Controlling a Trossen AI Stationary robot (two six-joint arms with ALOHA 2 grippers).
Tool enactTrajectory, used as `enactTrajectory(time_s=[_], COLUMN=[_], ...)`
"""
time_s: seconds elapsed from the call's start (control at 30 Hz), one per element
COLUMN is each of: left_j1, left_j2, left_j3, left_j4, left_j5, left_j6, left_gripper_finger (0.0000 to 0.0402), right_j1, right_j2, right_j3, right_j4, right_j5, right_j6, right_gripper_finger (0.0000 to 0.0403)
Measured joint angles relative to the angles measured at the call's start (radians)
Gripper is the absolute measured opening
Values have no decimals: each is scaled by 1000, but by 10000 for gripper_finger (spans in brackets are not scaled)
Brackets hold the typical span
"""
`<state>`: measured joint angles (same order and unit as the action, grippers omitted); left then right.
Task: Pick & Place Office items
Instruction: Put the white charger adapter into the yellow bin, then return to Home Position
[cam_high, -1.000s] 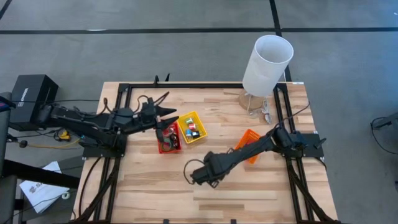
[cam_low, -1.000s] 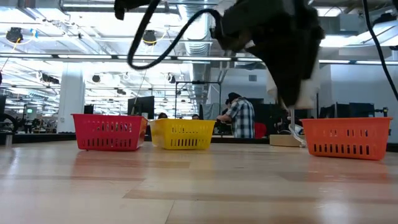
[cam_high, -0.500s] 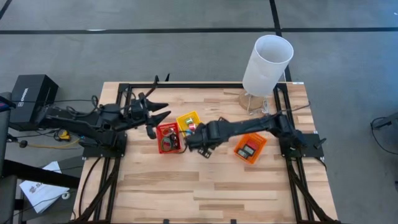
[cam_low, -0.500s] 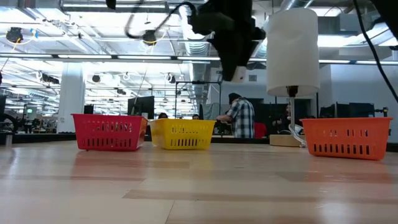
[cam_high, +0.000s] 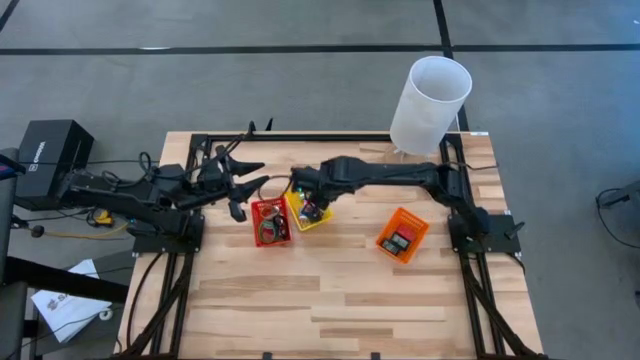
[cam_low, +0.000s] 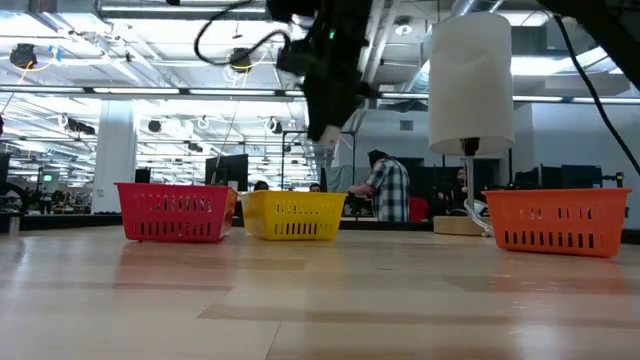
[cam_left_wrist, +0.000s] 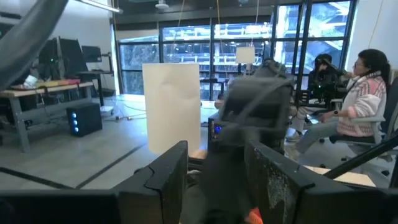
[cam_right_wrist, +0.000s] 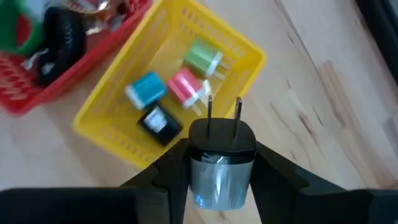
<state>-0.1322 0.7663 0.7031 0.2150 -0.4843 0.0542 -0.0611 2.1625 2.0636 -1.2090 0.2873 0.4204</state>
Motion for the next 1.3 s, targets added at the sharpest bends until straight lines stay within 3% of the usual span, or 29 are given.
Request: enactTrajectory(time_s=[0.33,0.5,0.97,1.3], left_j1=[0,0,0,0], left_j2=[-26,-31,-30,-33], left_j3=[0,0,0,0], left_j4=[3,-2,-1,7], left_j5=[0,0,0,0], left_j6=[47,47,47,47], left_gripper_finger=[154,154,154,154], right_j1=[-69,-82,-87,-83], right_j2=[1,2,2,2], right_j3=[-140,-219,-324,-356], right_j4=[278,430,519,543], right_j5=[-127,-137,-171,-205], right_j6=[-70,-96,-107,-107], right_gripper_finger=[138,135,156,232])
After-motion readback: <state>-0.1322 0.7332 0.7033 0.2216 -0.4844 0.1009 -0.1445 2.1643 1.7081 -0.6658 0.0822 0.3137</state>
